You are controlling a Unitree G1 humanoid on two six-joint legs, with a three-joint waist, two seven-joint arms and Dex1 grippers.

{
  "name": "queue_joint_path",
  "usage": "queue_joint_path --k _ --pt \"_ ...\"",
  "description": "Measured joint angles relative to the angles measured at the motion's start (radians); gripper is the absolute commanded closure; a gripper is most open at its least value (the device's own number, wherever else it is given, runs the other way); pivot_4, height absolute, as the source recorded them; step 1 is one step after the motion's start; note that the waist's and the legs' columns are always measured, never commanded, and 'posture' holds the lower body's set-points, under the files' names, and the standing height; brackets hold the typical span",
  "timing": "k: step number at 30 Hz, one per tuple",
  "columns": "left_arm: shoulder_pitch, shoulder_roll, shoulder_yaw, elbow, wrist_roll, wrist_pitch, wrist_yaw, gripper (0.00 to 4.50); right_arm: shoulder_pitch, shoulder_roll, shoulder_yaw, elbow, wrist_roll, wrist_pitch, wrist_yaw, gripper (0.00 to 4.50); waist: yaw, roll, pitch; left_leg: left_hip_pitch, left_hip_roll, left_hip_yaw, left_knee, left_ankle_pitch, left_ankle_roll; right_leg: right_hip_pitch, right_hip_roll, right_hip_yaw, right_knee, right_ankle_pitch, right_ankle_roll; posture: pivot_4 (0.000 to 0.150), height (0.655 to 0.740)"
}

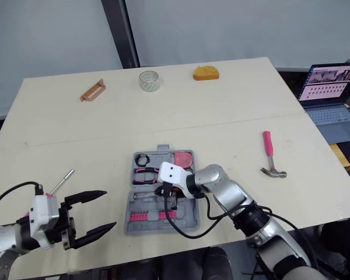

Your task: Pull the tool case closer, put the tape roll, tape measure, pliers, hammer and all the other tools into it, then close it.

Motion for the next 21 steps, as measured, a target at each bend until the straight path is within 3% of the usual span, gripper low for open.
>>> queue_joint_path --k 21 --pt "0.014 -0.008 0.02 0.036 -0.01 -0.005 -0.011 0.0 0.033 0.026 -0.005 0.048 -0.046 0.008 -0.014 4.49 -0.001 0.0 0.0 0.0 0.0 0.0 0.0 0.0 0.0 0.0 0.0 0.0 0.0 0.0 0.0 0.15 0.74"
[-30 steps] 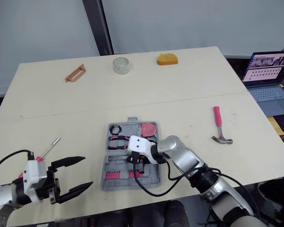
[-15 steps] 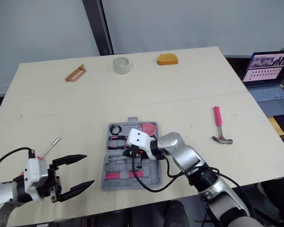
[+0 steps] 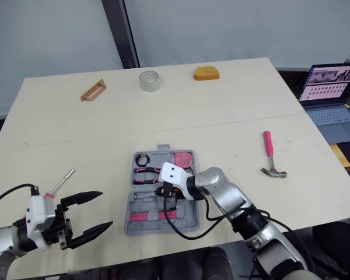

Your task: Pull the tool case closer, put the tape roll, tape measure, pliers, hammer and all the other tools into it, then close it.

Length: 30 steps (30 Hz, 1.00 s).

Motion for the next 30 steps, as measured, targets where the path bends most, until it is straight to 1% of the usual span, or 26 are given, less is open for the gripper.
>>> queue_joint_path --k 30 --pt "0.019 -0.002 0.018 0.008 0.0 -0.036 -0.023 0.0 0.025 0.022 -0.011 0.03 -0.014 -0.009 -0.022 4.49 0.002 -0.001 -0.001 0.001 0.0 0.0 0.0 0.0 0.0 0.001 0.0 0.0 0.001 0.0 0.0 0.15 0.74"
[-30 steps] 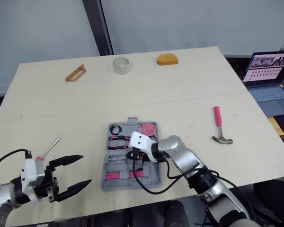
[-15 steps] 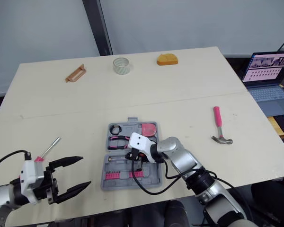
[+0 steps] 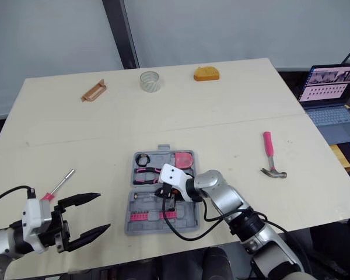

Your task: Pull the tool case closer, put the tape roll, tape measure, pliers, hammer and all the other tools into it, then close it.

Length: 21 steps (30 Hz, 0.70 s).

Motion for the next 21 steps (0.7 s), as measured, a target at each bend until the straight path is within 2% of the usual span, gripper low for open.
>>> queue_joint_path --k 21 --pt "0.008 0.0 0.002 -0.001 0.0 0.001 0.002 0.0 0.045 0.018 -0.016 0.034 0.013 -0.006 -0.004 4.49 0.001 -0.001 -0.021 0.002 0.0 -0.001 -0.001 0.0 0.0 0.003 0.0 0.0 -0.001 0.0 0.0 0.15 0.74"
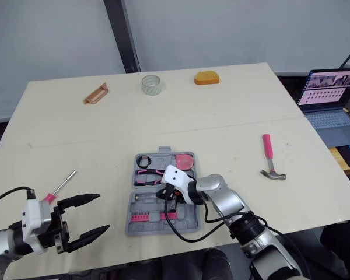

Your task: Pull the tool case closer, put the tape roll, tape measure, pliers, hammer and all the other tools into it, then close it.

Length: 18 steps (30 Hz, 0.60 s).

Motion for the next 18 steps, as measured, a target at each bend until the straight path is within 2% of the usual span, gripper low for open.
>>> queue_joint_path --k 7,10,18 --pt "0.0 0.0 0.0 -0.002 0.0 0.002 0.007 0.0 -0.025 -0.01 0.028 -0.013 -0.02 0.041 0.0 4.49 0.001 0.001 -0.003 0.003 0.0 -0.001 0.0 -0.001 0.0 0.004 0.0 0.0 -0.002 0.0 0.0 0.15 0.74" --pt "0.0 0.0 0.0 -0.003 0.0 0.003 0.01 0.0 -0.029 -0.013 0.041 -0.016 -0.03 0.056 -0.002 4.49 0.001 0.001 -0.003 0.012 0.0 -0.001 -0.003 -0.003 -0.001 0.013 0.0 -0.001 -0.004 -0.001 -0.001 0.15 0.74" --pt "-0.002 0.0 -0.001 -0.003 0.0 0.014 0.013 0.0 -0.033 -0.018 0.054 -0.043 -0.044 0.088 -0.003 4.49 0.001 0.001 -0.004 0.013 0.0 0.0 -0.002 -0.004 0.0 0.014 0.0 -0.001 -0.004 -0.001 -0.001 0.15 0.74"
